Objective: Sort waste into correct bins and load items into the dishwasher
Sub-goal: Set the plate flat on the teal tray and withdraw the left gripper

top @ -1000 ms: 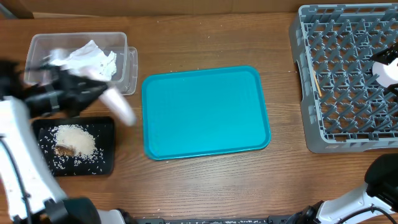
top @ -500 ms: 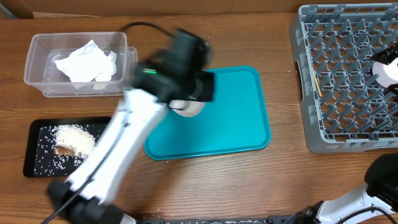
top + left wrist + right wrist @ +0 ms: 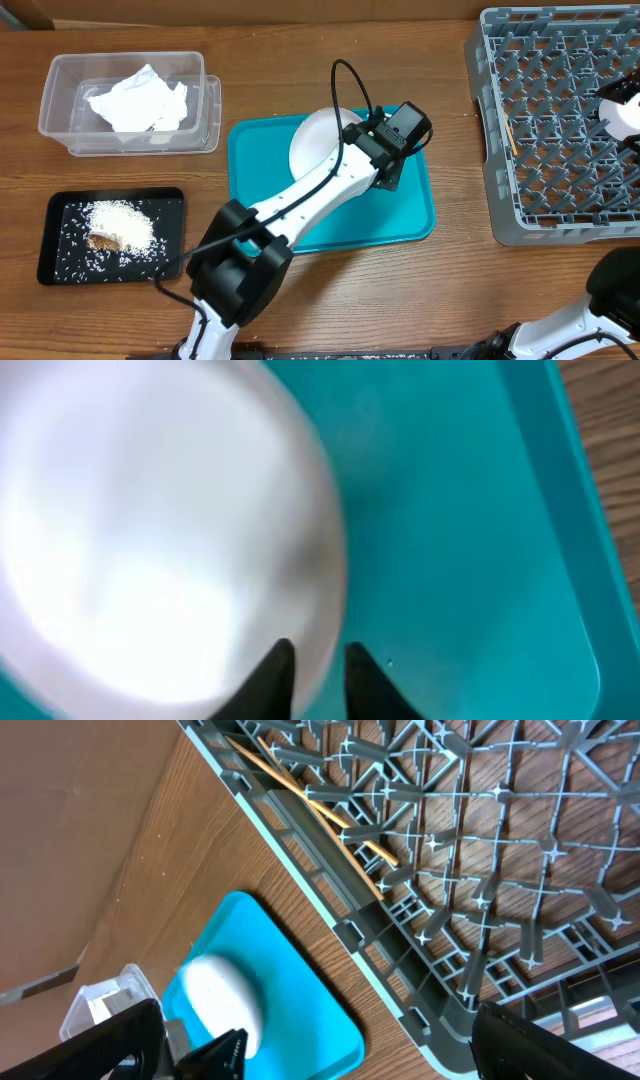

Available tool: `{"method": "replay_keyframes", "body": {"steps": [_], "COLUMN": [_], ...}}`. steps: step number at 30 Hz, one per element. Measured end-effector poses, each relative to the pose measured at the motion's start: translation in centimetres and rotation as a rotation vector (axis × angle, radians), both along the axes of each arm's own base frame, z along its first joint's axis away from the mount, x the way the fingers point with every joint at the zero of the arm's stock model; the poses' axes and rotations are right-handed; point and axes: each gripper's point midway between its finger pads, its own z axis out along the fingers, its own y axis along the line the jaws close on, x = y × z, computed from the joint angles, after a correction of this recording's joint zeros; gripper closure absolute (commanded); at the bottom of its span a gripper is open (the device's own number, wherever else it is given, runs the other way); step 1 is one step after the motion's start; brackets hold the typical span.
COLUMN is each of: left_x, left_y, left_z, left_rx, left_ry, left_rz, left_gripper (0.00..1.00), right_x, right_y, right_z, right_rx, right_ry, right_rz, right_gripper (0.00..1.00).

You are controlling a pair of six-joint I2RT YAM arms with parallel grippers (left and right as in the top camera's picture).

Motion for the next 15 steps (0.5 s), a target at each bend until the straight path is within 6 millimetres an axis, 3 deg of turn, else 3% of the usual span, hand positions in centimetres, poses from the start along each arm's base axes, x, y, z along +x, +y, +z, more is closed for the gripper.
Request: {"method": "replay_keyframes", "body": {"steps": [4, 9, 13, 15], "left_x": [-0.5, -2.1, -1.4, -0.4], "left_y": [-0.4, 0.7, 2.0, 3.2], "left_z": [-0.2, 0.0, 3.3, 5.6], "left_rx": [-0.023, 0.022, 0.043, 0.037], "left_ry": [0.031, 0.107, 0.112, 0.095], "left_rz": [-0.011, -0.013, 0.022, 0.075], "left_gripper": [0.71, 0.71, 0.69, 0.59], "right_x": [0.0, 0.0, 0.0, 0.0], "right_y": [0.0, 0.0, 0.0, 0.0], "right_z": [0.0, 0.0, 0.0, 0.0], "right_rx": [0.0, 0.0, 0.001, 0.0], "right_ry": [0.001, -0.001, 0.001, 0.001], "right_rz": [0.0, 0.0, 0.0, 0.001], "right_gripper": [0.0, 0.0, 0.0, 0.0]}}
